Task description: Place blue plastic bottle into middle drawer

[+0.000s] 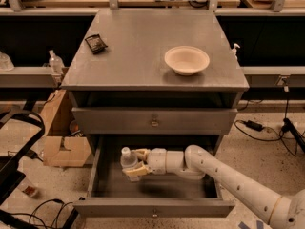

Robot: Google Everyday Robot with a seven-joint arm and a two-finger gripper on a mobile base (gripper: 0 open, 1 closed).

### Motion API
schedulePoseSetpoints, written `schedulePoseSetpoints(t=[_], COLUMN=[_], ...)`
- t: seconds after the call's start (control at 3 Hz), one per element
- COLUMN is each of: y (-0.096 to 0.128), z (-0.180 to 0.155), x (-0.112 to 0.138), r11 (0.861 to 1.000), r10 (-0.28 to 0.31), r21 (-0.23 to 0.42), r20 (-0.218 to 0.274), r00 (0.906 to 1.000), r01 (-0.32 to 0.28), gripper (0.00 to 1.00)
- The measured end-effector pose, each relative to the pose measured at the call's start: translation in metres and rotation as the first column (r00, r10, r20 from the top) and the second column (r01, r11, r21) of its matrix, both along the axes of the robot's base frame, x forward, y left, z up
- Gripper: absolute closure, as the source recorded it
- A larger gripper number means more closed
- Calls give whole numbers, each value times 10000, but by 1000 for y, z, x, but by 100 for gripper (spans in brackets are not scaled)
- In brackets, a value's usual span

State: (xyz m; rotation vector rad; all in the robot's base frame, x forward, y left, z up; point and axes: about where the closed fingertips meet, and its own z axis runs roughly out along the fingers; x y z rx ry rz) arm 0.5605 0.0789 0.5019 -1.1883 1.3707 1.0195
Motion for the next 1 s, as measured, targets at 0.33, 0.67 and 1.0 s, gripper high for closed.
schedulePoseSetpoints(t=[0.33, 0.67, 1.0], y=[11, 29, 42], z=[-18, -32, -41], x=[2, 1, 0], r11=[9997, 9973, 9956], r10=[-119, -294, -406], r21=[227, 650, 821], r20=[-235, -503, -687], r00=[9997, 9983, 9968], r01=[125, 327, 462], gripper=[100, 100, 100])
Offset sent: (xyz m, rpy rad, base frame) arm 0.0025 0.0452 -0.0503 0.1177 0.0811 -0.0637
